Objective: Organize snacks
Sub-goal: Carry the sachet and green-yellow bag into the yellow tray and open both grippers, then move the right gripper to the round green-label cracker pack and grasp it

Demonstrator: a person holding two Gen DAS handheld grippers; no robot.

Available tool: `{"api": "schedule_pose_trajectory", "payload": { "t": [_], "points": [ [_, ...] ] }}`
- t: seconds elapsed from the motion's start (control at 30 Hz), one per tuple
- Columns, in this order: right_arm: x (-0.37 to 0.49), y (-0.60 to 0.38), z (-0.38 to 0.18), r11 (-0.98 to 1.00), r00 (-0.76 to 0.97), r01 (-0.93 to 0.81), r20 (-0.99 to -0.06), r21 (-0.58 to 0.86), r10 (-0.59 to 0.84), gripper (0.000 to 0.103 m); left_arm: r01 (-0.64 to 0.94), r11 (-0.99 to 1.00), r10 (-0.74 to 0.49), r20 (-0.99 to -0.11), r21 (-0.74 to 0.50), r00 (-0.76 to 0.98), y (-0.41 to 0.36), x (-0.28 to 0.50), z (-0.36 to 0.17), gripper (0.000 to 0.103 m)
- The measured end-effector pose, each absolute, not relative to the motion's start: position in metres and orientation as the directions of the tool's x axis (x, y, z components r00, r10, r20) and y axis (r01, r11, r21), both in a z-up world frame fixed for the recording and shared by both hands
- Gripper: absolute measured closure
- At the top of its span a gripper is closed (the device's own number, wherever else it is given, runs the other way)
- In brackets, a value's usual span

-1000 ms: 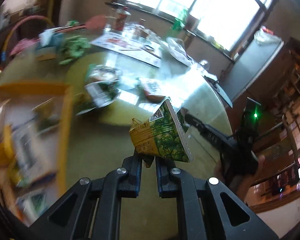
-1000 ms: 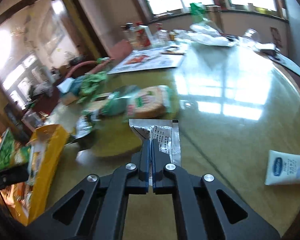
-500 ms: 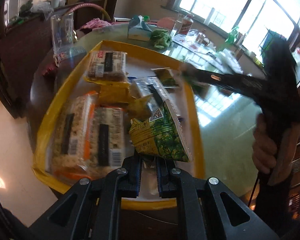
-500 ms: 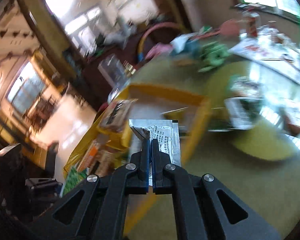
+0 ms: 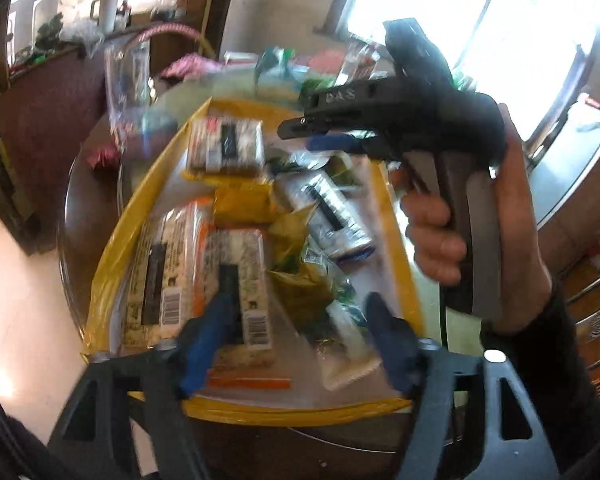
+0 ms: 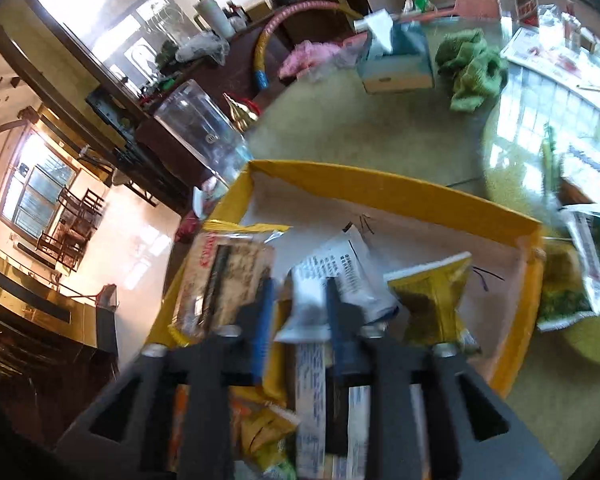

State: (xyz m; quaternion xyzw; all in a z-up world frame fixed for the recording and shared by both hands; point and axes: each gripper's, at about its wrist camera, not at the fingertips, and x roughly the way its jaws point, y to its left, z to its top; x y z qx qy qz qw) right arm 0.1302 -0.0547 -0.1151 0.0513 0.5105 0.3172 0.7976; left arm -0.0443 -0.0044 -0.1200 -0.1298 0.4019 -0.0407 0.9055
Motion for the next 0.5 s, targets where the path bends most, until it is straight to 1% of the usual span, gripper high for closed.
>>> {"api": "schedule_pose_trajectory", "payload": {
  "t": [0.03,0.1,0.2,0.3,0.5],
  "points": [
    [0.122,-0.062,-0.106,0.796,0.308,-0.456,-0.769,0.397,0.560,0.046,-0.033,0.964,-0.169,-0.699,-0.266,0.695,-0.005,-0.047,-0.117,0.025],
    [0.103,-0.078,-0.089,0.786,0.349,-0.474,-0.735,0.397,0.581,0.039,-0.047,0.960,-0.156,-0.667,-0.275,0.729,-0.007,-0.054,-0.110,0.025],
    [0.083,-0.107,-0.070,0.766,0.371,-0.496,-0.697,0.410,0.613,0.036,-0.022,0.945,-0.190,-0.600,-0.328,0.777,-0.013,-0.063,-0.098,0.024],
    [0.071,-0.144,-0.059,0.762,0.394,-0.487,-0.672,0.427,0.628,0.030,0.011,0.938,-0.216,-0.562,-0.345,0.798,-0.024,-0.063,-0.087,0.023],
    [0.063,-0.213,-0.052,0.774,0.426,-0.446,-0.653,0.450,0.626,0.028,0.089,0.930,-0.291,-0.566,-0.357,0.771,-0.055,-0.047,-0.076,0.022]
  ]
}}
